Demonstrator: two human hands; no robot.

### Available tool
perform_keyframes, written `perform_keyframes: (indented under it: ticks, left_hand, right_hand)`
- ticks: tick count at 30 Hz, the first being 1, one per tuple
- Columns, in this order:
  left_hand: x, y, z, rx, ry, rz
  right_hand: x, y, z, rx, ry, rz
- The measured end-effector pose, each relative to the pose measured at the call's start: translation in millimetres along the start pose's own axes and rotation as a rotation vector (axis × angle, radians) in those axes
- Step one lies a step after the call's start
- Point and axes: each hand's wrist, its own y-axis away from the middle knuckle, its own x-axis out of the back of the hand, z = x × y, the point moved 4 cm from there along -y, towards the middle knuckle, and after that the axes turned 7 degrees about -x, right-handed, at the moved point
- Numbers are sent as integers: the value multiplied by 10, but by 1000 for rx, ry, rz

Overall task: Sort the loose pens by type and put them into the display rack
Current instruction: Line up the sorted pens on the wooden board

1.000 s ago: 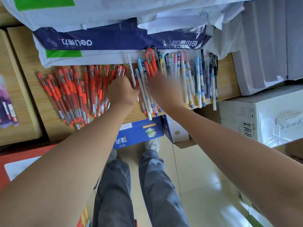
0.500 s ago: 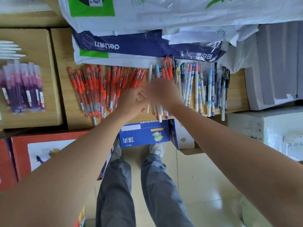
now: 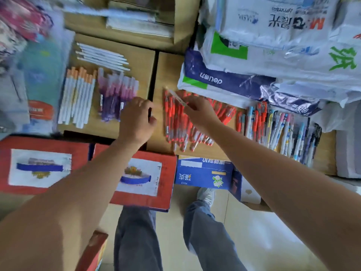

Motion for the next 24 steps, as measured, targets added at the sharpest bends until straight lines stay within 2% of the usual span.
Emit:
perform_keyframes:
  ticks: [3, 7, 12, 18, 24]
  left_hand:
    - [169, 3, -539, 11, 6, 14]
    - [364, -101, -1094, 1, -17, -32]
    - [493, -315, -1641, -61, -13, 41]
    - [483, -525, -2039, -70, -48, -18]
    - [456, -525, -2209, -91, -16, -20]
  right_hand:
    - [-342, -144, -391, 81, 42, 33]
    - [-780, -441, -839, 81, 8, 64]
    - [-1114, -911, -1356, 93, 9, 126]
    - [-1411, -1445, -1724, 119, 55, 202]
    - [-1631, -1711, -1774, 138, 185, 260]
